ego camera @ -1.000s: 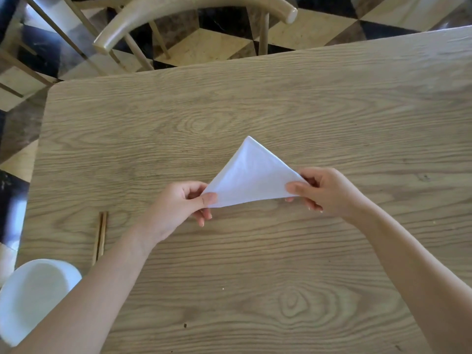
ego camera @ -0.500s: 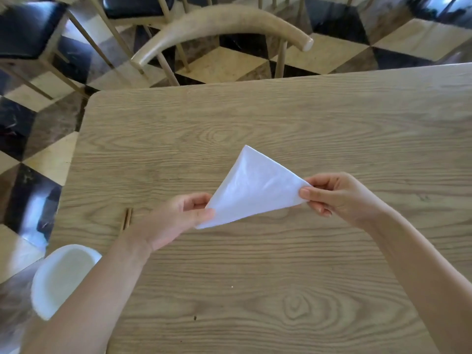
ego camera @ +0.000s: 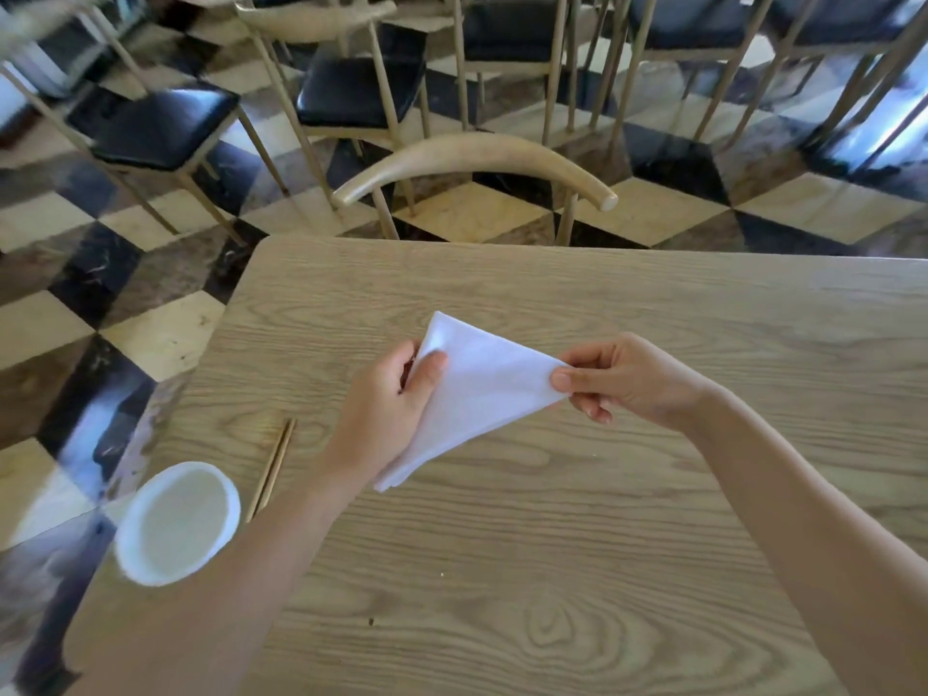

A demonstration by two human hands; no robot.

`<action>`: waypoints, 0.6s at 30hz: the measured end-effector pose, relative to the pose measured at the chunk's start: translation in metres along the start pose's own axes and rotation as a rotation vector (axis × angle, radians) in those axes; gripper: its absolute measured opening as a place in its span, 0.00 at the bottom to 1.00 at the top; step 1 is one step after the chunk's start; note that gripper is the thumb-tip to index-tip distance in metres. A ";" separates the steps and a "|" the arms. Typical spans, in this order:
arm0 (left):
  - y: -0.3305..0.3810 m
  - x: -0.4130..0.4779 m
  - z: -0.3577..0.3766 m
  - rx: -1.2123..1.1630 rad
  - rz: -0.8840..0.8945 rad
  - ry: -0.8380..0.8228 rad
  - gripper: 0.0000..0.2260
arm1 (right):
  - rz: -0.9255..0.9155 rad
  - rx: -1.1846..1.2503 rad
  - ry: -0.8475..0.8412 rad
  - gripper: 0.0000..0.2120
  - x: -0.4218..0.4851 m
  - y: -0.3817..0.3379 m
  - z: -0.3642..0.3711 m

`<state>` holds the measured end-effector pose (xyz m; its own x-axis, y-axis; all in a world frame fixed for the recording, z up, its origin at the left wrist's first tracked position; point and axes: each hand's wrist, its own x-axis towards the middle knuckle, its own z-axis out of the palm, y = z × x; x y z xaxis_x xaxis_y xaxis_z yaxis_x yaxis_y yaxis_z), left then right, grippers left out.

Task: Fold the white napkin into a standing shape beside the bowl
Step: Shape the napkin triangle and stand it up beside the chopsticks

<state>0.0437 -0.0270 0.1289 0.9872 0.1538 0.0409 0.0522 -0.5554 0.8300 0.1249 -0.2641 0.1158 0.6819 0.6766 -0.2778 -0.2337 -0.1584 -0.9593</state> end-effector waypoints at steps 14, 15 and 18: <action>-0.017 -0.071 -0.078 -0.637 -0.541 -0.206 0.08 | 0.011 -0.079 0.007 0.04 0.005 -0.031 0.046; -0.018 -0.070 -0.083 -0.653 -0.570 -0.105 0.07 | -0.012 -0.074 0.060 0.04 0.002 -0.035 0.056; -0.016 -0.073 -0.091 -0.755 -0.648 0.119 0.11 | -0.114 -0.169 0.281 0.05 -0.009 -0.047 0.095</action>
<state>-0.0431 0.0448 0.1636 0.7784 0.3467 -0.5234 0.4251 0.3223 0.8458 0.0639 -0.1949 0.1683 0.8669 0.4759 -0.1485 -0.0430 -0.2255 -0.9733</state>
